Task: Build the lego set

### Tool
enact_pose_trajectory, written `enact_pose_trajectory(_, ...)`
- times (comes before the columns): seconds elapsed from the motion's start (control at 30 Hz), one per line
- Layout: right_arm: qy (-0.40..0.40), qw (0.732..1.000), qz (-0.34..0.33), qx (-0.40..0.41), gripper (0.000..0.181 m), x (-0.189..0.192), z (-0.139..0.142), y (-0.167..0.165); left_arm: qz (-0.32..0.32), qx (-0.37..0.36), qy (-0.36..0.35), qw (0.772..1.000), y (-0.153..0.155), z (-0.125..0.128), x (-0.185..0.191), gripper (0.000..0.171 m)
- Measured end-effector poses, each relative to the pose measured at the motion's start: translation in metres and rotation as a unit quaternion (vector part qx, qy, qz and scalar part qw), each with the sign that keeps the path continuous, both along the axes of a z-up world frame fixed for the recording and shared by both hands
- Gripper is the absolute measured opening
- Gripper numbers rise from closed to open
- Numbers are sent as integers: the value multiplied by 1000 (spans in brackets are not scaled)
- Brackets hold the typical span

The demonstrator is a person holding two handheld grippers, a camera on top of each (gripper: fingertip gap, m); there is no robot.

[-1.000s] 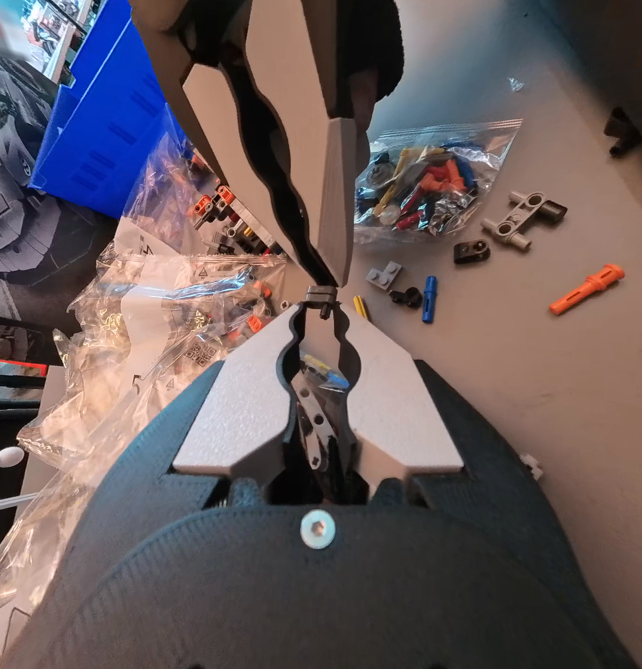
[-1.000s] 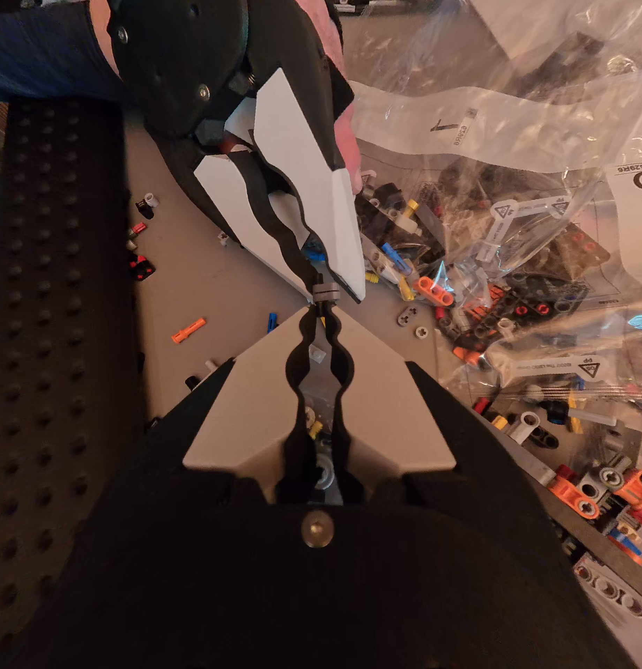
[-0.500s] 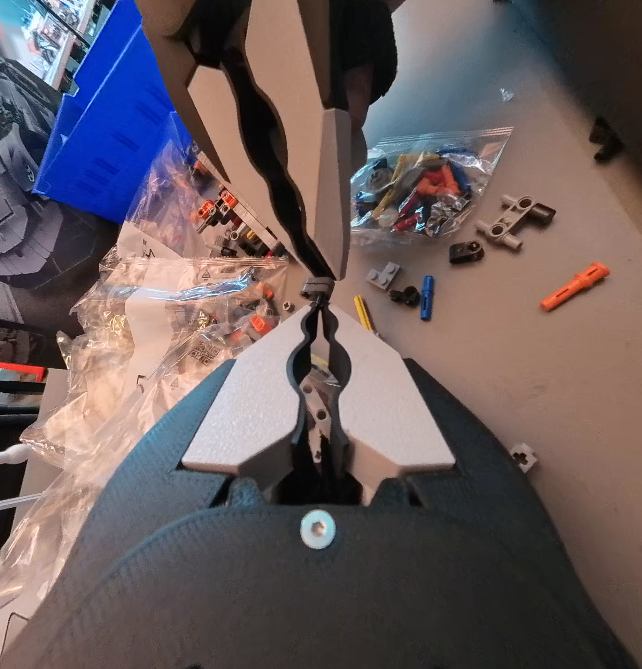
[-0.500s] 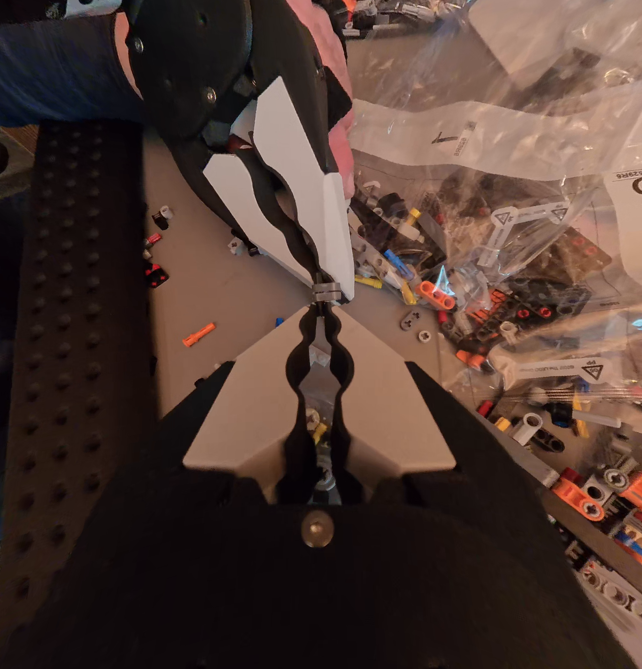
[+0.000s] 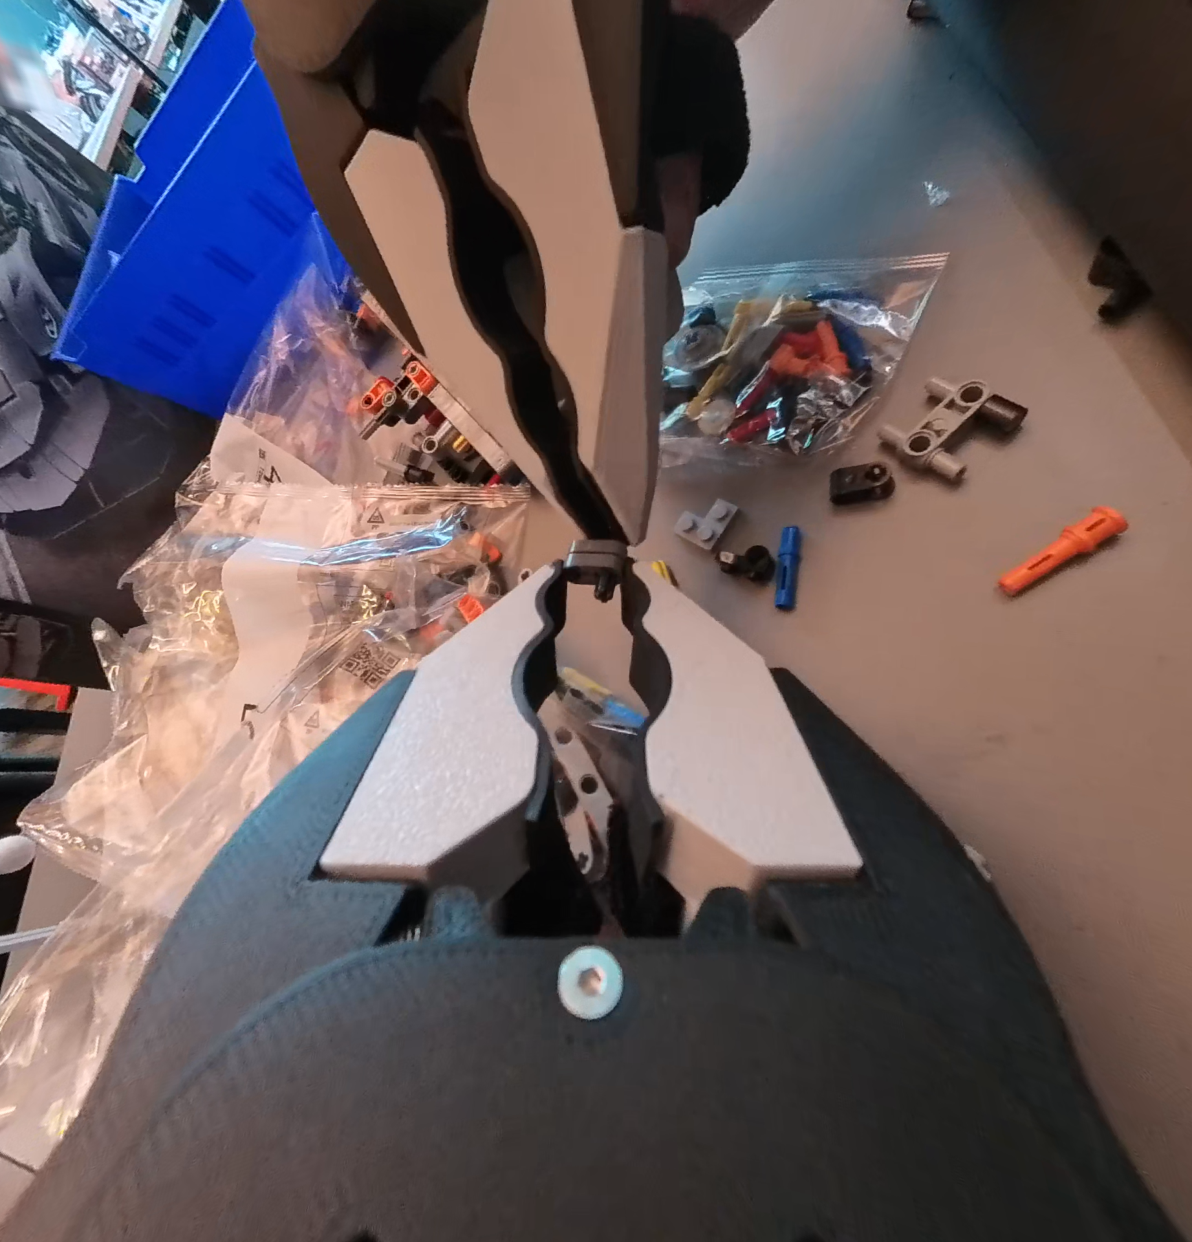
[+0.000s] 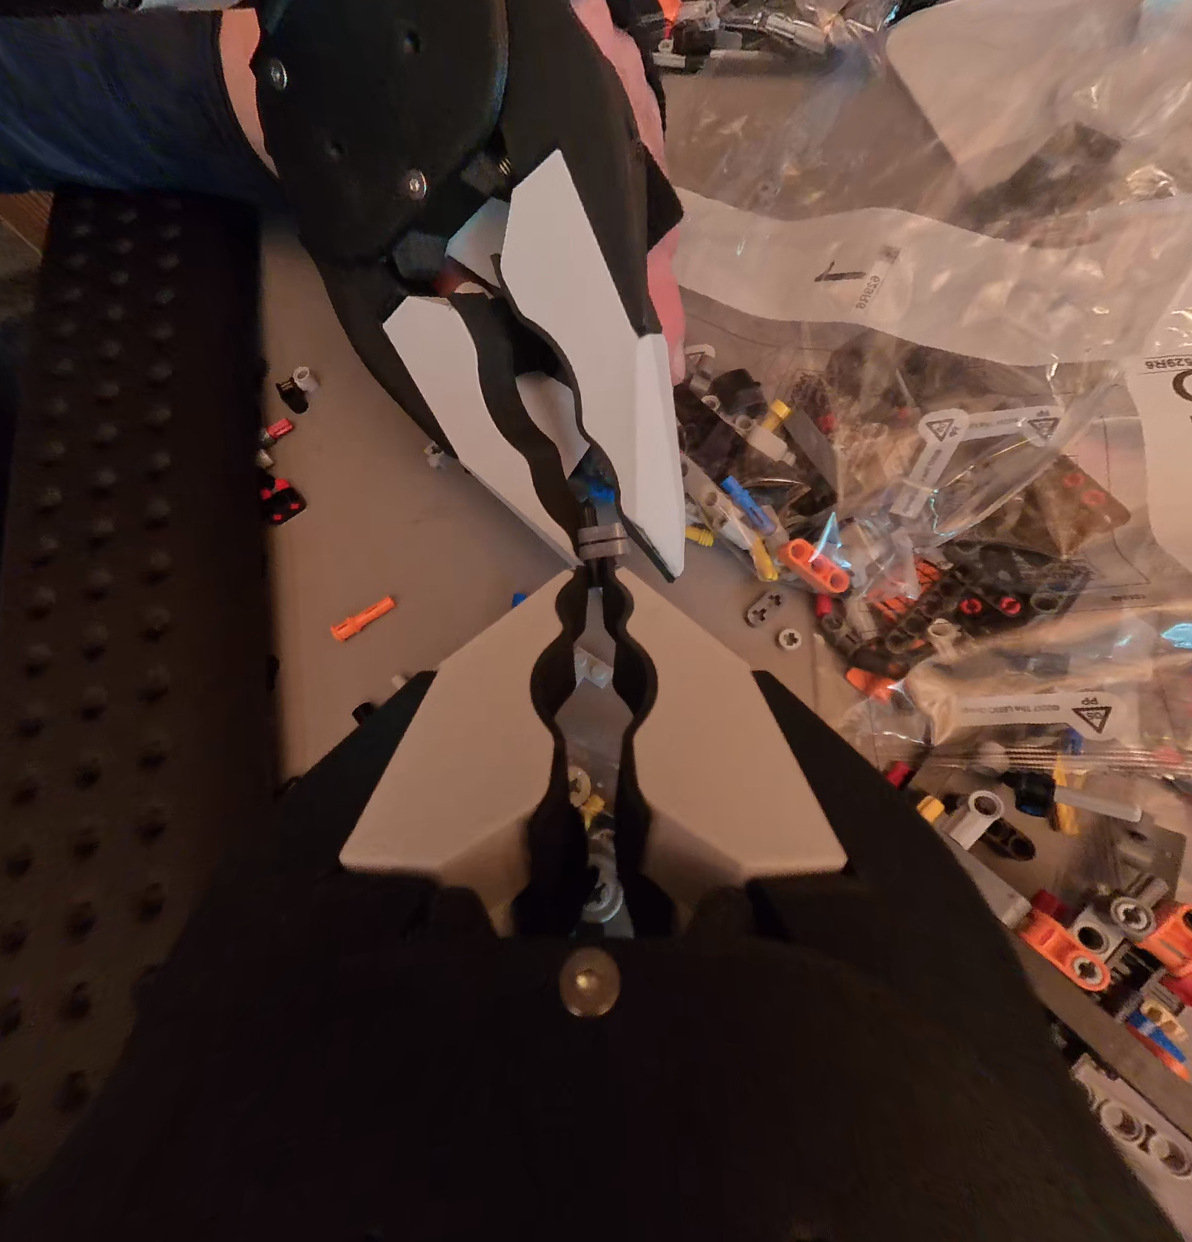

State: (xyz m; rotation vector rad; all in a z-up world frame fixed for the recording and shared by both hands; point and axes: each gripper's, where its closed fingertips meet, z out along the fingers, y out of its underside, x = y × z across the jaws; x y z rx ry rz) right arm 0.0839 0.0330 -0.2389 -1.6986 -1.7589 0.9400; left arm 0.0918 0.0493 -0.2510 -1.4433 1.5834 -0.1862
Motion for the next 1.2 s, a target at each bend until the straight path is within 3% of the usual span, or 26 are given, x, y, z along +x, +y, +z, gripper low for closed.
enact_pose_trajectory(0.37, 12, 1000, 2, -2, 2, 1, 6, -1, -6, 1, 8, 1000, -1, 1, -4, 12)
enact_pose_trajectory(0.47, -14, 1000, -19, 11, 1, 12, -1, 9, 19, 15, 37, 999, 10, -3, -22, 0)
enact_pose_trajectory(0.57, 26, 1000, -7, -2, 1, 6, 13, 4, 2, -53, -86, 995, 0, 33, -14, 0)
enact_pose_trajectory(0.6, 18, 1000, -7, 6, 1, 6, 10, 4, 0, -45, -81, 996, 0, 36, -12, 0)
enact_pose_trajectory(0.67, 5, 1000, -13, 15, 2, 7, 5, 7, -3, -26, -36, 999, -1, 19, -11, 0)
enact_pose_trajectory(0.73, 12, 1000, -15, 17, 1, 6, 6, 8, -9, -34, -1, 999, -3, -1, -10, 13)
enact_pose_trajectory(0.9, 23, 999, -2, 40, 2, 2, 11, 4, -4, -90, -57, 994, -3, 5, -1, 24)
enact_pose_trajectory(1.2, 30, 998, 10, 49, 1, 1, 12, 0, -9, -67, -69, 995, -4, 11, 2, 8)
